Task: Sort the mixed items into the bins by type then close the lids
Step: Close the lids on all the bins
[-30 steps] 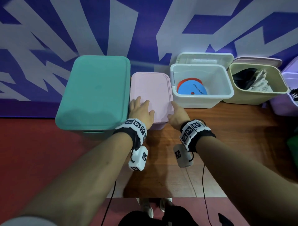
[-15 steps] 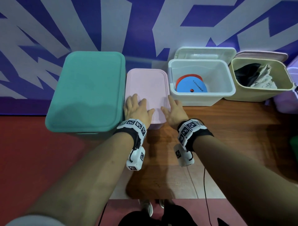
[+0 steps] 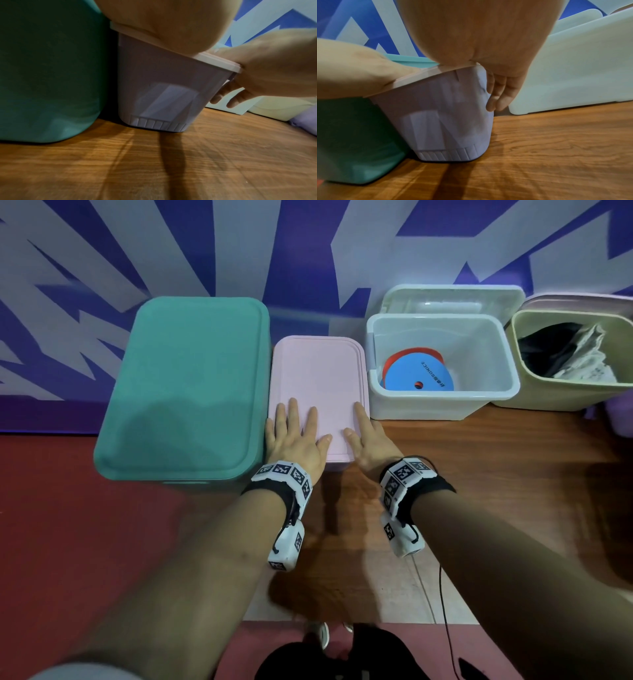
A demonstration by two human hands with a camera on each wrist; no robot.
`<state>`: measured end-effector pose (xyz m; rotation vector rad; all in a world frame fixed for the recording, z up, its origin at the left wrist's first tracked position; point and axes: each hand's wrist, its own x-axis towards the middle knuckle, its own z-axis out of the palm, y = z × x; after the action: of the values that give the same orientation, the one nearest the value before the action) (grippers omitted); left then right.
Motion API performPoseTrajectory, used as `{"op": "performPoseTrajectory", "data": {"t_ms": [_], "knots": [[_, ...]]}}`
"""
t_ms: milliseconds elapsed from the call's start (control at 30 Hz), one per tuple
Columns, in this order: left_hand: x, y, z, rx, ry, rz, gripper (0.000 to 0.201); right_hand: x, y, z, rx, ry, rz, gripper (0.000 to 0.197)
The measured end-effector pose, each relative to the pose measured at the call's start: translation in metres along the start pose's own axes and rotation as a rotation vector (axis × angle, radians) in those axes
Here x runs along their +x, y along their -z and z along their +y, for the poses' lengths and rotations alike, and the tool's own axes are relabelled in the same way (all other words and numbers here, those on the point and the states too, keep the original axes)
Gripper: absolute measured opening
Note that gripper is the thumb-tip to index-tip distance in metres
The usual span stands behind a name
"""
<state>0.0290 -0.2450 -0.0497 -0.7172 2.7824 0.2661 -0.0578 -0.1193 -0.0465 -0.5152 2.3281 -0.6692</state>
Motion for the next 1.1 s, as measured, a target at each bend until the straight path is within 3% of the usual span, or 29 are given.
{"op": "performPoseTrajectory", "data": {"t_ms": [333,467,567,700,867,1100], "knots": [[0.002,0.002,0.001,-0.004,0.004,-0.044,0.062,0.003,-0.001,-0.003,-0.056,-0.096,-0.027,0.060],[0.003,0.008,0.000,-0.021,0.009,-0.078,0.064,0.000,0.003,-0.009,-0.186,-0.123,-0.086,0.055],[0.005,0.018,-0.001,-0.017,0.005,-0.137,0.066,0.002,0.008,-0.014,-0.140,-0.179,-0.091,0.063],[0.009,0.038,-0.001,-0.007,-0.014,-0.163,0.063,-0.010,0.017,-0.019,-0.134,-0.143,-0.037,0.061],[0.016,0.070,0.014,-0.074,-0.054,-0.053,0.053,-0.028,0.048,-0.009,-0.132,-0.054,0.132,0.057],[0.053,0.100,0.080,-0.234,-0.119,0.039,0.055,-0.013,0.117,0.019,-0.170,-0.064,0.309,0.059]]}}
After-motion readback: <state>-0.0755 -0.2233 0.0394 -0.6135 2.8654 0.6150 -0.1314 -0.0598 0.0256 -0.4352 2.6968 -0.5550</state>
